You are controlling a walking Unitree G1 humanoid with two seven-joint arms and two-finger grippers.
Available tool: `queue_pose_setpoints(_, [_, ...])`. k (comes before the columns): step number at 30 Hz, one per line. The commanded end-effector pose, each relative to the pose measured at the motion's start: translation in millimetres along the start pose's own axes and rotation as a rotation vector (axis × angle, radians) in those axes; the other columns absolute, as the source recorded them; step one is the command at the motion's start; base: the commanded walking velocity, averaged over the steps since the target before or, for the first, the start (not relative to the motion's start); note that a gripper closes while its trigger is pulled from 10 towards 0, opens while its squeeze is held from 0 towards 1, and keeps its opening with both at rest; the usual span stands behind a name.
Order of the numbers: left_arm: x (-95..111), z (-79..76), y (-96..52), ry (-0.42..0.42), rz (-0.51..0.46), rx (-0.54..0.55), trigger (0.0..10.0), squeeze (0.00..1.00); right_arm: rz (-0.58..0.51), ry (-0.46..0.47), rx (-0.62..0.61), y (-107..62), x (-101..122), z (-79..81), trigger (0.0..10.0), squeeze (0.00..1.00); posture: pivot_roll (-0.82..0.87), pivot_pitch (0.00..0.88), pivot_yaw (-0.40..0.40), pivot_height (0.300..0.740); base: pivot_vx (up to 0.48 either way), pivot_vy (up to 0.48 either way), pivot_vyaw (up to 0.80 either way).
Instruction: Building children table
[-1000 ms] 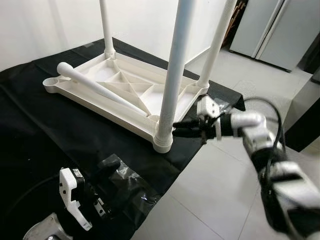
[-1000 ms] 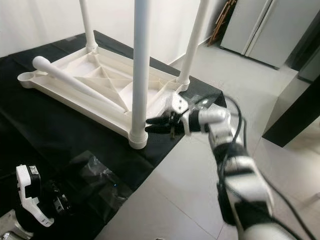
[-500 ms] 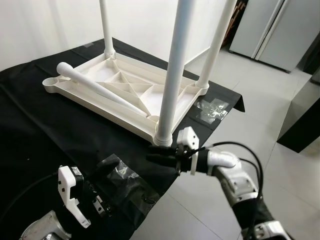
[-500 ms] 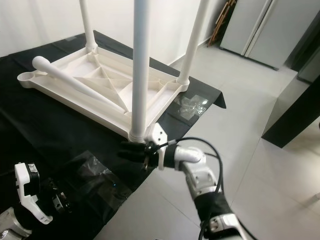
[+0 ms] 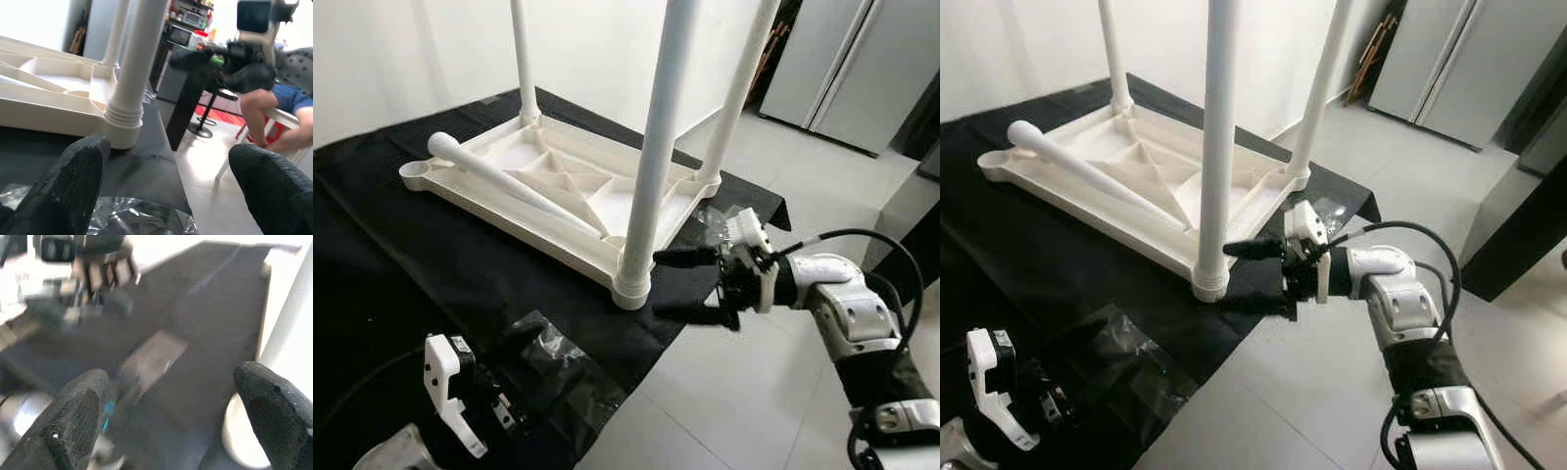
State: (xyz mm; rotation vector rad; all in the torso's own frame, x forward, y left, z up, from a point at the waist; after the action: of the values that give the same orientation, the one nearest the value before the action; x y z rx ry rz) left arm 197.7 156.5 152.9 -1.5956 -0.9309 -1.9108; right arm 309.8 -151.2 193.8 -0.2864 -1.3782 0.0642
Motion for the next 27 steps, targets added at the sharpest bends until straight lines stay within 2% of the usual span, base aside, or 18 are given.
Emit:
queue_pose_setpoints(1, [1,-3.7,-1.4,-0.006,0.008,-0.009,10.0,0.0,0.088,0.025,-0.031,-7.0,-15,-0.6,10.0,1.0,0.0,0.159,-0.121,0.74,0.0,0.0,0.0])
queue_pose_setpoints(2, [1,-3.7,-1.4,-0.006,0.008,-0.009,10.0,0.0,0.088,0.025,-0.031,-7.0,-15,-0.6,10.0,1.0,0.0,0.159,-0.121,0.74,0.0,0.0,0.0])
queue_pose_setpoints(3, [2,-5.4,-2.4,-0.01,0.012,-0.012,10.0,0.0,0.125,0.008,-0.16,-14.7,-22,-15.2,10.0,1.0,0.0,0.165,-0.119,0.74,0.0,0.0,0.0])
queue_pose_setpoints(4, [2,-5.4,-2.4,-0.01,0.012,-0.012,10.0,0.0,0.125,0.008,-0.16,-14.7,-22,-15.2,10.0,1.0,0.0,0.165,-0.119,0.74,0.0,0.0,0.0])
queue_pose_setpoints(5, [2,-6.9,-3.1,-0.016,0.014,-0.018,10.0,0.0,0.1,-0.036,-0.342,-19.2,-17,-38.5,10.0,1.0,-0.01,0.171,-0.112,0.74,0.0,0.0,0.0])
queue_pose_setpoints(6, [2,-7.9,-3.4,-0.02,0.017,-0.025,10.0,0.0,0.045,-0.054,-0.437,-18.1,-9,-51.9,10.0,1.0,-0.01,0.172,-0.111,0.74,0.0,0.0,0.0])
queue_pose_setpoints(7, [2,-8.7,-3.4,-0.023,0.019,-0.033,10.0,0.0,-0.018,-0.068,-0.474,-13.2,1,-58.6,10.0,1.0,-0.01,0.172,-0.111,0.74,0.0,0.0,0.0])
queue_pose_setpoints(8, [2,-8.7,-3.4,-0.023,0.019,-0.033,10.0,0.0,-0.018,-0.068,-0.474,-13.2,1,-58.6,10.0,1.0,-0.01,0.172,-0.111,0.74,0.0,0.0,0.0])
queue_pose_setpoints(9, [2,-9.5,-2.8,-0.022,0.022,-0.041,10.0,0.0,-0.083,-0.087,-0.4,0.5,14,-55.5,10.0,1.0,0.0,0.173,-0.11,0.74,0.0,0.0,0.0])
queue_pose_setpoints(12, [2,-9.7,-2.4,-0.021,0.023,-0.043,10.0,0.0,-0.095,-0.1,-0.349,6.9,18,-52.1,10.0,1.0,0.0,0.173,-0.11,0.74,0.0,0.0,0.0])
queue_pose_setpoints(13, [2,-9.9,-2.2,-0.021,0.023,-0.044,10.0,0.0,-0.096,-0.1,-0.296,14.9,21,-49.6,10.0,0.94,0.0,0.172,-0.109,0.74,0.0,0.0,0.0])
queue_pose_setpoints(14, [2,-9.9,-2.2,-0.021,0.023,-0.044,10.0,0.0,-0.096,-0.1,-0.296,14.9,21,-49.6,10.0,0.94,0.0,0.172,-0.109,0.74,0.0,0.0,0.0])
queue_pose_setpoints(15, [3,-10.2,-2.1,-0.021,0.022,-0.042,10.0,0.0,-0.102,-0.105,-0.242,26.0,24,-47.7,10.0,0.0,0.0,0.172,-0.113,0.74,0.0,0.0,0.0])
queue_pose_setpoints(16, [3,-10.8,-2.1,-0.021,0.022,-0.04,10.0,0.0,-0.101,-0.095,-0.198,35.1,27,-47.0,10.0,0.0,0.01,0.176,-0.115,0.74,0.0,0.0,0.0])
queue_pose_setpoints(21, [4,-12.2,-2.4,-0.021,0.022,-0.037,10.0,0.0,-0.098,-0.09,-0.14,46.8,33,-46.5,10.0,0.0,0.01,0.182,-0.114,0.74,0.0,0.0,0.0])
queue_pose_setpoints(22, [5,-13.1,-2.8,-0.022,0.023,-0.037,10.0,0.0,-0.089,-0.104,-0.096,52.0,39,-45.3,10.0,0.0,0.01,0.186,-0.113,0.74,0.0,0.0,0.0])
queue_pose_setpoints(25, [5,-13.7,-3.1,-0.022,0.025,-0.036,10.0,0.0,-0.083,-0.12,-0.075,55.9,44,-46.2,10.0,0.0,0.01,0.186,-0.113,0.74,0.0,0.0,0.0])
queue_pose_setpoints(27, [6,-15.4,-3.7,-0.026,0.029,-0.04,10.0,0.0,-0.078,-0.158,-0.027,62.6,56,-45.9,10.0,0.0,0.02,0.192,-0.116,0.74,0.0,0.0,0.0])
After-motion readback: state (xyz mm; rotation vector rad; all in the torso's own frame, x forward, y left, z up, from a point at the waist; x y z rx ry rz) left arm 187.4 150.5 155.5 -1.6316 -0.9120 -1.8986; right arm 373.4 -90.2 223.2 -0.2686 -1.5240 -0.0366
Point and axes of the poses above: a point about 5 cm out from each wrist's last joint towards the gripper, its own y axis pointing out of the wrist towards the gripper, its own x axis along the axis of the wrist's last joint, z = x × y, the point moved 3 cm from there along y, pointing out of the wrist towards the gripper, and after that the axes turned 13 degrees about y, right-handed, at the moved point
